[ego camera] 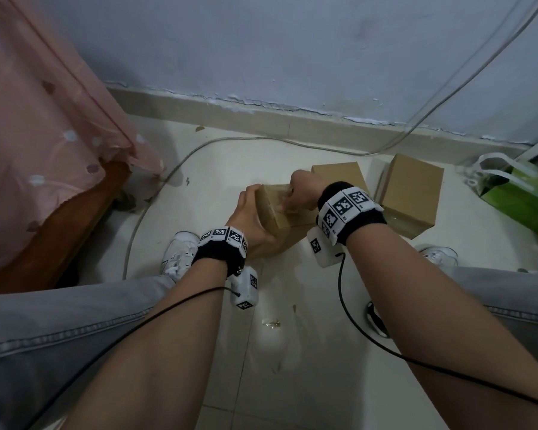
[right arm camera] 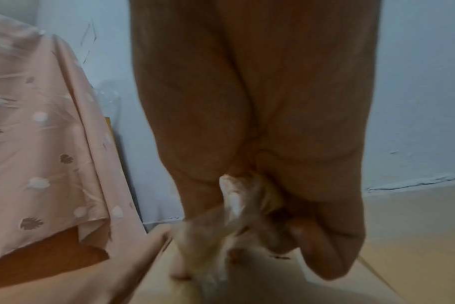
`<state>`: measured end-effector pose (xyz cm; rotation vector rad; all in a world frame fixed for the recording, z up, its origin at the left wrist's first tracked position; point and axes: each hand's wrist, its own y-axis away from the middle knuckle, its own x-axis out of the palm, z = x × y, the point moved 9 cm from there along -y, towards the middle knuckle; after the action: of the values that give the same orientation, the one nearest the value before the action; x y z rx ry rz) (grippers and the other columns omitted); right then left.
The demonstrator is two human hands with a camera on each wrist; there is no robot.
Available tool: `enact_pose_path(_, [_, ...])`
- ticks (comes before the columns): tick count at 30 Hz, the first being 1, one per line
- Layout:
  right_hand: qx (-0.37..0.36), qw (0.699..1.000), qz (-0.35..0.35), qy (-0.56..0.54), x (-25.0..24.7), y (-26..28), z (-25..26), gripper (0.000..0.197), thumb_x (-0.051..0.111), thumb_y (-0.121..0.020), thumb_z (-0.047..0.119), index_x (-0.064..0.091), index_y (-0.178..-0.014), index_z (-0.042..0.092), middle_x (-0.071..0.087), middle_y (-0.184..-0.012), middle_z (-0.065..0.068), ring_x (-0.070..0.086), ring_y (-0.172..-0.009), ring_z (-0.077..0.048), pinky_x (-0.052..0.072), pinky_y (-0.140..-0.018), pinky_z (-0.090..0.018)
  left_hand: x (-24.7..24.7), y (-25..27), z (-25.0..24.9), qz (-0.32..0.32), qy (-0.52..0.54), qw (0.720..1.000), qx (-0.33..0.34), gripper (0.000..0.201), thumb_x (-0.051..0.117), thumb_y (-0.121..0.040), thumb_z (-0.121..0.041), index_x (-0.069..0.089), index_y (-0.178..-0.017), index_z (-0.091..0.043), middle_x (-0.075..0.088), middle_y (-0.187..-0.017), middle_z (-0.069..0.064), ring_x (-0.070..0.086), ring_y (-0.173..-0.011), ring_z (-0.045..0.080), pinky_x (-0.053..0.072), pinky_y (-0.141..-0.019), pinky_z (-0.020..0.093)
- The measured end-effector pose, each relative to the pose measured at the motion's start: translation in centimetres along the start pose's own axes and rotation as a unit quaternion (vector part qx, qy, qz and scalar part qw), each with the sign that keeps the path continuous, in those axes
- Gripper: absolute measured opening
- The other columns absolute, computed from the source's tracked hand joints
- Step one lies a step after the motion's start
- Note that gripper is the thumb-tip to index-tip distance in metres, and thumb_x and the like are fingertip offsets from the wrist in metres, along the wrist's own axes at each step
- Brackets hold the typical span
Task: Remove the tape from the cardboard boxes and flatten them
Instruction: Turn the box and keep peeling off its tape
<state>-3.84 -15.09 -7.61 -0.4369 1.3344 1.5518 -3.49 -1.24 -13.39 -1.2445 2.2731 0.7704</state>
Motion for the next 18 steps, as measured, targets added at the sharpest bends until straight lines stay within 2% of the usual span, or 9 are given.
enact_pose_path(3, [0.039, 0.999, 0.003, 0.035, -0.1, 0.3, -2.2, 0.023, 0.069, -0.089, 0.022, 0.061, -0.098, 0.003, 0.061, -0.088, -0.008, 0.06, -0.083, -0.025, 0.049, -0.07, -0.031, -1.2, 0.1, 2.4, -0.02, 0.023, 0.998, -0.051, 0.119, 0.092, -0.047, -0.022, 0.018, -0.141, -0.022, 0.033, -0.136, 0.004, 0.047, -0.119, 0.026, 0.05, -0.098, 0.041])
enact_pose_path(6, [0.098, 0.994, -0.01, -0.054, 0.1, 0.2, -6.6, 0.026, 0.057, -0.094, 0.014, 0.061, -0.113, -0.003, 0.065, -0.104, -0.017, 0.068, -0.09, -0.031, 0.059, -0.08, -0.041, -1.9, 0.8, 5.0, -0.006, 0.033, 0.996, -0.077, 0.125, 0.091, -0.04, -0.026, 0.015, -0.14, -0.021, 0.038, -0.135, 0.006, 0.046, -0.124, 0.027, 0.045, -0.105, 0.046])
enact_pose_path(7, [0.113, 0.987, -0.016, -0.115, 0.3, 0.3, -7.7, 0.026, 0.054, -0.096, 0.016, 0.059, -0.112, -0.004, 0.066, -0.102, -0.017, 0.07, -0.084, -0.031, 0.06, -0.075, -0.041, -2.1, 1.0, 5.7, -0.006, 0.032, 0.996, -0.084, 0.124, 0.091, -0.044, -0.022, 0.014, -0.141, -0.018, 0.038, -0.135, 0.006, 0.045, -0.124, 0.026, 0.043, -0.106, 0.044])
enact_pose_path(9, [0.137, 0.967, -0.024, -0.211, 1.0, 0.4, -9.2, 0.028, 0.052, -0.099, 0.022, 0.056, -0.109, -0.004, 0.067, -0.095, -0.015, 0.07, -0.073, -0.025, 0.059, -0.06, -0.033, -2.2, 1.2, 6.6, -0.013, 0.041, 0.995, -0.091, 0.12, 0.091, -0.05, -0.015, 0.013, -0.141, -0.014, 0.038, -0.135, 0.008, 0.044, -0.125, 0.027, 0.041, -0.107, 0.042])
enact_pose_path(10, [0.144, 0.962, -0.025, -0.23, 1.5, 0.3, -9.5, 0.032, 0.052, -0.099, 0.026, 0.056, -0.11, -0.003, 0.068, -0.096, -0.014, 0.07, -0.074, -0.024, 0.057, -0.059, -0.03, -2.1, 1.1, 6.8, -0.016, 0.047, 0.995, -0.091, 0.119, 0.091, -0.052, -0.013, 0.013, -0.141, -0.013, 0.038, -0.135, 0.009, 0.044, -0.125, 0.027, 0.041, -0.106, 0.041])
enact_pose_path(13, [0.153, 0.97, -0.029, -0.189, 2.4, 0.3, -9.8, 0.043, 0.052, -0.096, 0.034, 0.058, -0.12, -0.002, 0.066, -0.11, -0.015, 0.065, -0.091, -0.029, 0.053, -0.076, -0.034, -1.7, 0.7, 6.7, -0.022, 0.053, 0.995, -0.086, 0.116, 0.091, -0.055, -0.008, 0.013, -0.141, -0.011, 0.039, -0.133, 0.011, 0.045, -0.121, 0.026, 0.041, -0.102, 0.035])
enact_pose_path(15, [0.159, 0.975, -0.01, -0.158, 3.7, 0.7, -9.7, 0.049, 0.053, -0.097, 0.034, 0.051, -0.131, -0.002, 0.059, -0.124, -0.017, 0.059, -0.108, -0.033, 0.047, -0.081, -0.035, -1.6, 0.5, 6.5, -0.023, 0.056, 0.995, -0.082, 0.118, 0.091, -0.051, -0.012, 0.013, -0.141, -0.011, 0.039, -0.133, 0.011, 0.045, -0.122, 0.027, 0.042, -0.103, 0.038])
enact_pose_path(16, [0.164, 0.975, 0.006, -0.149, 4.7, 0.8, -9.8, 0.048, 0.053, -0.098, 0.03, 0.049, -0.133, -0.003, 0.057, -0.128, -0.018, 0.058, -0.111, -0.034, 0.048, -0.082, -0.035, -1.6, 0.4, 6.5, -0.025, 0.054, 0.995, -0.082, 0.119, 0.091, -0.05, -0.013, 0.013, -0.14, -0.012, 0.039, -0.133, 0.011, 0.046, -0.122, 0.027, 0.042, -0.104, 0.039])
enact_pose_path(18, [0.166, 0.971, 0.018, -0.17, 7.3, 0.8, -10.2, 0.035, 0.056, -0.095, 0.016, 0.06, -0.122, -0.005, 0.064, -0.12, -0.018, 0.064, -0.103, -0.032, 0.053, -0.082, -0.034, -1.4, 0.2, 6.7, -0.029, 0.053, 0.995, -0.083, 0.118, 0.091, -0.051, -0.012, 0.014, -0.14, -0.013, 0.039, -0.134, 0.01, 0.046, -0.122, 0.027, 0.043, -0.104, 0.041])
